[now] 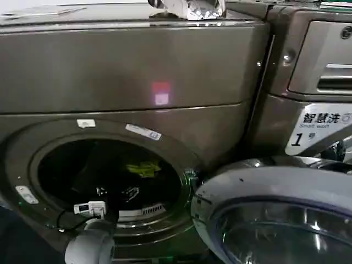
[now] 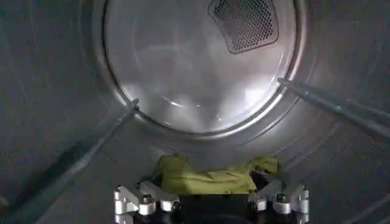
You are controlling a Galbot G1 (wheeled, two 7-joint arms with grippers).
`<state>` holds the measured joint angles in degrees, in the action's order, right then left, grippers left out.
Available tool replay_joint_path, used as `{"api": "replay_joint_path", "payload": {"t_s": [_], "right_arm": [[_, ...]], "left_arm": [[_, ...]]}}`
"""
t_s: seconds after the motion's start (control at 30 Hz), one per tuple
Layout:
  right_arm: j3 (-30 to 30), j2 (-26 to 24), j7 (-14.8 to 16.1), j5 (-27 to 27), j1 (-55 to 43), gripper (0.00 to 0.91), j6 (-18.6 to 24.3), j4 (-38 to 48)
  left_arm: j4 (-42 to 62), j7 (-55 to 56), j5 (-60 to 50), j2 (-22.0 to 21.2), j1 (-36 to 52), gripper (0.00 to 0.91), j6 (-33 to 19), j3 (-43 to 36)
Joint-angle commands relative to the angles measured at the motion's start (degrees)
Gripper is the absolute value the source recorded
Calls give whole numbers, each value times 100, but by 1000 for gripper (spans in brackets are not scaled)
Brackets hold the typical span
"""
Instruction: Grasp the clothes from the dryer.
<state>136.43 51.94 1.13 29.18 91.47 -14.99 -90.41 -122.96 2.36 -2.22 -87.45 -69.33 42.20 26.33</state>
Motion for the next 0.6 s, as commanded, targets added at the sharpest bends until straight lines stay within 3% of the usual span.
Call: {"api": "replay_joint_path", "payload": {"t_s": [0.03,0.6], "right_arm": [[12,7,-1,1,8,907,6,0],[-68,140,7,4,-10,907,205,-52]], "left_arm": [[12,4,-7,1,8,907,280,3],[534,14,-259,-58,377,907,237,50]]}}
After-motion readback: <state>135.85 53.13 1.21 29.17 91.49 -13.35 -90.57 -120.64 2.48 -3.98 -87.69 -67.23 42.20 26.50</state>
